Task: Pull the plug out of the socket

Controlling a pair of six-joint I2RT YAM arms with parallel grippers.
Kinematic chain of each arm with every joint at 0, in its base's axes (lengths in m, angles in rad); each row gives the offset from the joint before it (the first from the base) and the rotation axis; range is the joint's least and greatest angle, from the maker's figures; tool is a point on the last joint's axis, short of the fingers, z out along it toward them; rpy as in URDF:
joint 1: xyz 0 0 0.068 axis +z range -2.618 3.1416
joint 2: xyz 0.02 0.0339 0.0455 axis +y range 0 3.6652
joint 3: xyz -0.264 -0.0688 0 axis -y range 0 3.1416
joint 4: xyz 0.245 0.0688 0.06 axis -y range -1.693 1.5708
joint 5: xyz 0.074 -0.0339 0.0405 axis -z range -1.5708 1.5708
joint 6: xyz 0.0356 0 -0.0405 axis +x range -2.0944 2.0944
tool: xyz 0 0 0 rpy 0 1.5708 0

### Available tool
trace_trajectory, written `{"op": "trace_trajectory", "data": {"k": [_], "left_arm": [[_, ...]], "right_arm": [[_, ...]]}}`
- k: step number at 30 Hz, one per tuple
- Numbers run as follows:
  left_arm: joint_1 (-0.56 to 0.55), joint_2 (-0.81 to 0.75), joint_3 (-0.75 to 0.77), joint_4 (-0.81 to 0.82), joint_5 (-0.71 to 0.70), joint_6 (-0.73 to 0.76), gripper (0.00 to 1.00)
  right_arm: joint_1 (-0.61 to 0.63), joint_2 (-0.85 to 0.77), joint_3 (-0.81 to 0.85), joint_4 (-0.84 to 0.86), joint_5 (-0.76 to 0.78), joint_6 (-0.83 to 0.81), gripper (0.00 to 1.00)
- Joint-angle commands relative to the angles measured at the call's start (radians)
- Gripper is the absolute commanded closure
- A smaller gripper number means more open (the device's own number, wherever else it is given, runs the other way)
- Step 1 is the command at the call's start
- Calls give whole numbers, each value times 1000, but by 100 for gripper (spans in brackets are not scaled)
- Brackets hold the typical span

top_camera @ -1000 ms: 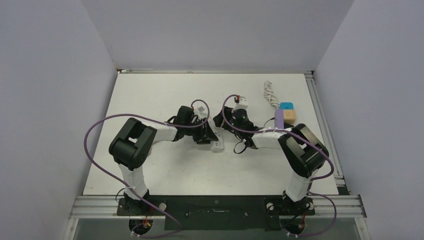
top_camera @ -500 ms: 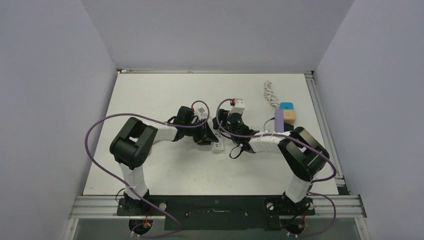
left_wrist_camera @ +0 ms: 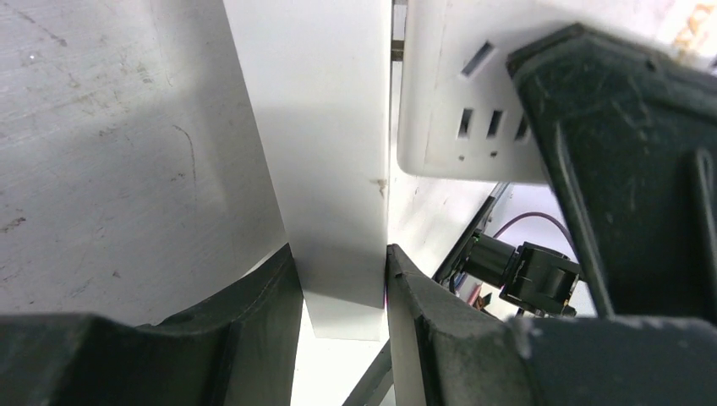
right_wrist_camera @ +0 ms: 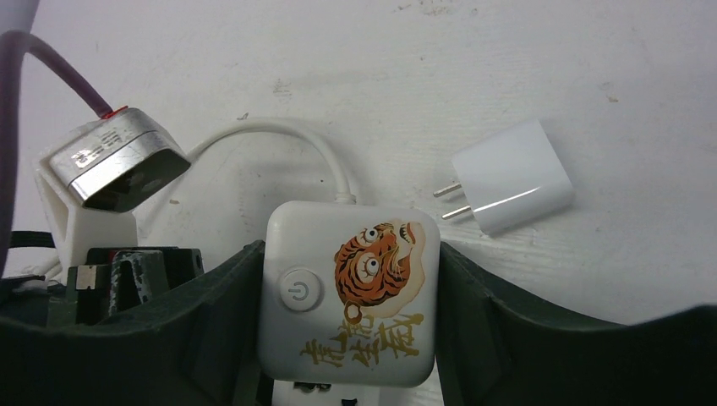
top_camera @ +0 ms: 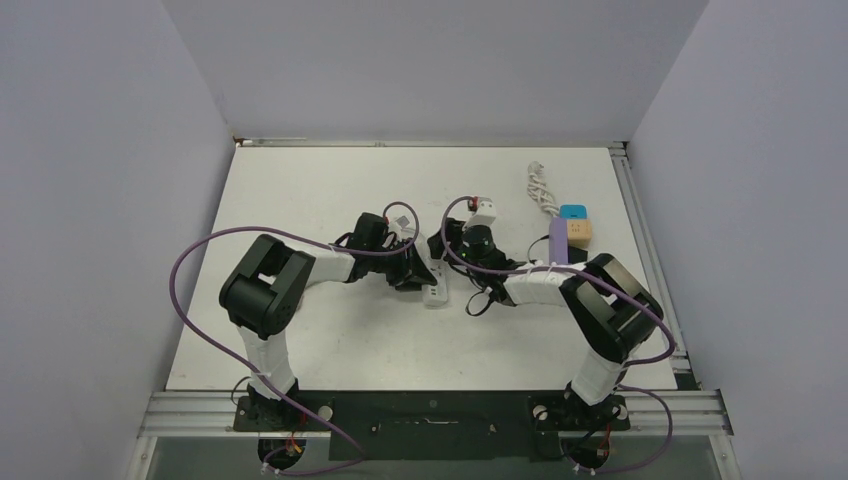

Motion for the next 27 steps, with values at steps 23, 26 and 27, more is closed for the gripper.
{"op": "trace_trajectory", "data": {"k": [23,26,27], "left_arm": [[9,29,4,-49,-112,34,100],[9,30,6,-51,-113,35,100],[9,30,6,-53,-114,35,100]], "right_arm": [[47,-63,-16,51,43,-65,95],[52,-62,-12,40,57,-72,95],[51,-61,-10,37,58,-73,95]]}}
